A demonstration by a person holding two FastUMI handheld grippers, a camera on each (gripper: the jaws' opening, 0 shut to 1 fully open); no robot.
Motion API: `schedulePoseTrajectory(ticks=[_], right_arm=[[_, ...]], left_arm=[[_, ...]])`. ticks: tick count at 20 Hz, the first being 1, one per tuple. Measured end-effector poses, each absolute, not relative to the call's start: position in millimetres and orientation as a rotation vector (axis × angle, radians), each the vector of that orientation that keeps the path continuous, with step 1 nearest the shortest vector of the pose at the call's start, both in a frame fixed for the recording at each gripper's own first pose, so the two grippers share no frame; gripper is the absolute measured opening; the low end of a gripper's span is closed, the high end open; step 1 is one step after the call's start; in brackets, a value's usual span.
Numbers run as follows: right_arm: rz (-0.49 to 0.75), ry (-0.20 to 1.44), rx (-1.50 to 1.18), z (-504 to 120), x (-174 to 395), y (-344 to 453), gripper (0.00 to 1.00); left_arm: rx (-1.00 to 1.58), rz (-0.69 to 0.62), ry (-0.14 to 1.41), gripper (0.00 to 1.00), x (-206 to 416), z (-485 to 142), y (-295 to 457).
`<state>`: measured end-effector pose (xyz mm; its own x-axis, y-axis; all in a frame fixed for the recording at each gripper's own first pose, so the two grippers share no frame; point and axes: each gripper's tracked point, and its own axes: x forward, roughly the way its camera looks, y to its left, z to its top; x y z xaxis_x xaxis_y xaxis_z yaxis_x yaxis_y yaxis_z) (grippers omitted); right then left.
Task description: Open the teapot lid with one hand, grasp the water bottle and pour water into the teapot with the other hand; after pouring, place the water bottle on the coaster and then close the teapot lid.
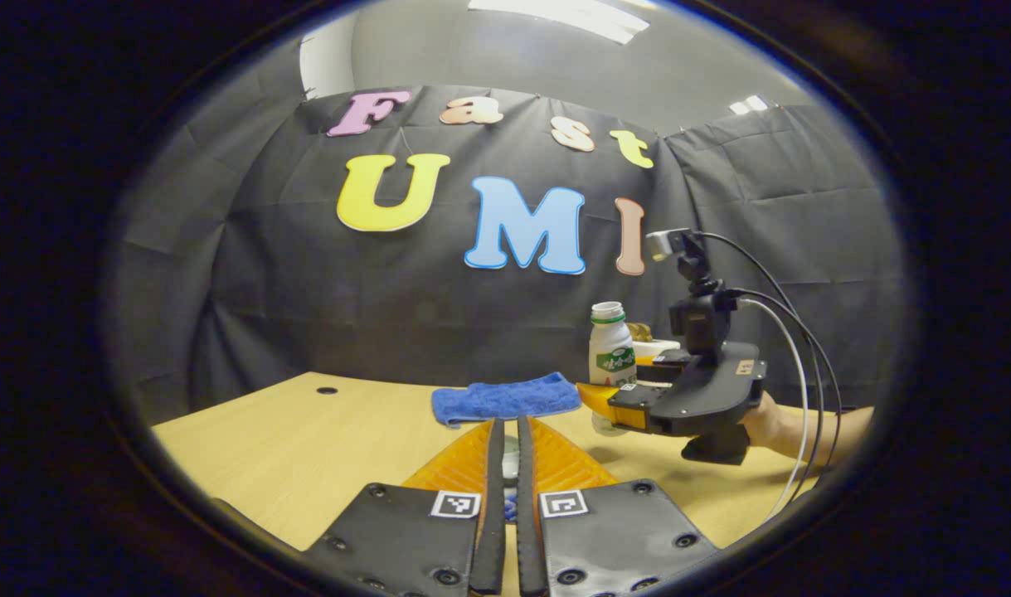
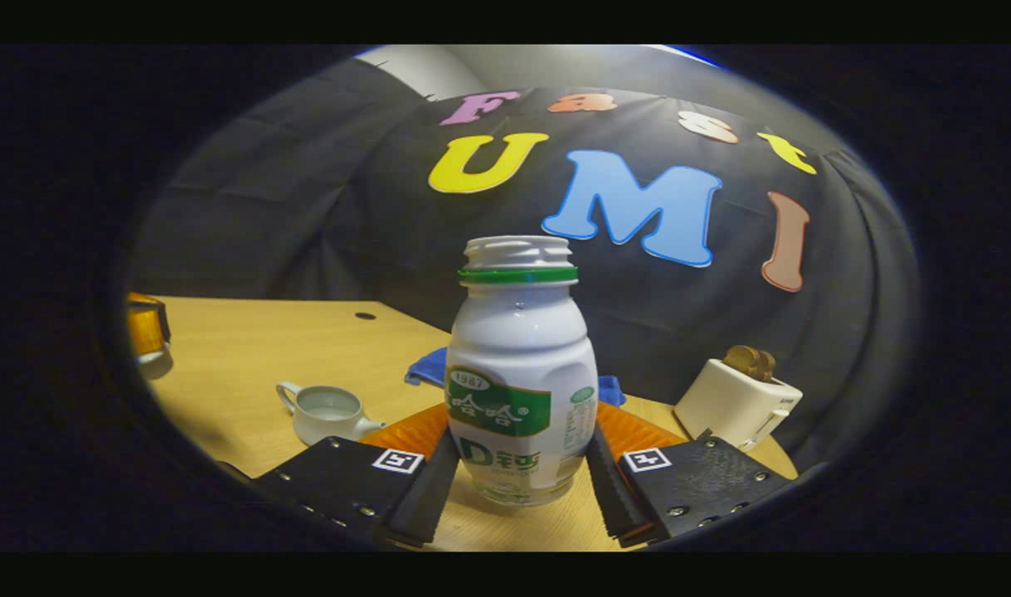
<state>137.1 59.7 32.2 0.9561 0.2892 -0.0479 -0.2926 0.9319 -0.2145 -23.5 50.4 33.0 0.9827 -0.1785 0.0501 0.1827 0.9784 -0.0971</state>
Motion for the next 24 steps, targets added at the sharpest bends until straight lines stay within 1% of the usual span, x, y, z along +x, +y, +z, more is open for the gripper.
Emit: schedulePoseTrajectory(ticks=[1,2,3,4,5,8,9,10,12,13,14,15,16,21,22,23,24], right_arm=[[0.29,0.005,-0.181,34,135,52,0.73],[0.283,0.003,-0.157,33,134,44,0.72],[0.273,0.012,-0.146,31,135,35,0.72],[0.259,0.017,-0.128,31,138,26,0.73],[0.244,0.026,-0.099,30,141,16,0.73],[0.203,0.053,-0.006,28,146,-7,0.72],[0.186,0.054,0.011,29,148,-15,0.72],[0.171,0.052,0.026,32,150,-23,0.73],[0.143,0.047,0.04,35,154,-36,0.72],[0.124,0.046,0.045,37,156,-44,0.72],[0.112,0.043,0.056,38,157,-51,0.73],[0.103,0.043,0.065,39,158,-55,0.73],[0.094,0.045,0.072,37,160,-58,0.72],[0.082,0.058,0.074,35,163,-64,0.72],[0.082,0.06,0.074,34,164,-64,0.72],[0.083,0.065,0.074,33,165,-64,0.73],[0.086,0.07,0.071,32,165,-63,0.73]], left_arm=[[-0.102,-0.195,-0.052,0.12,-12,38,47],[-0.103,-0.199,-0.057,0.12,-1,42,44],[-0.109,-0.202,-0.06,0.16,11,44,43],[-0.124,-0.207,-0.061,0.12,22,47,41],[-0.143,-0.216,-0.062,0.16,33,47,38],[-0.174,-0.215,-0.048,0.16,70,43,41],[-0.168,-0.203,-0.041,0.12,82,39,44],[-0.154,-0.187,-0.03,0.16,93,32,49],[-0.11,-0.174,0.008,0.16,111,13,51],[-0.091,-0.168,0.027,0.12,119,3,53],[-0.081,-0.171,0.042,0.12,125,-3,53],[-0.079,-0.181,0.05,0.16,127,-10,50],[-0.073,-0.184,0.062,0.17,129,-15,49],[-0.012,-0.172,0.097,0.16,132,-27,50],[-0.003,-0.182,0.108,0.12,132,-30,47],[0.014,-0.19,0.117,0.16,132,-35,44],[0.034,-0.189,0.121,0.12,132,-36,44]])
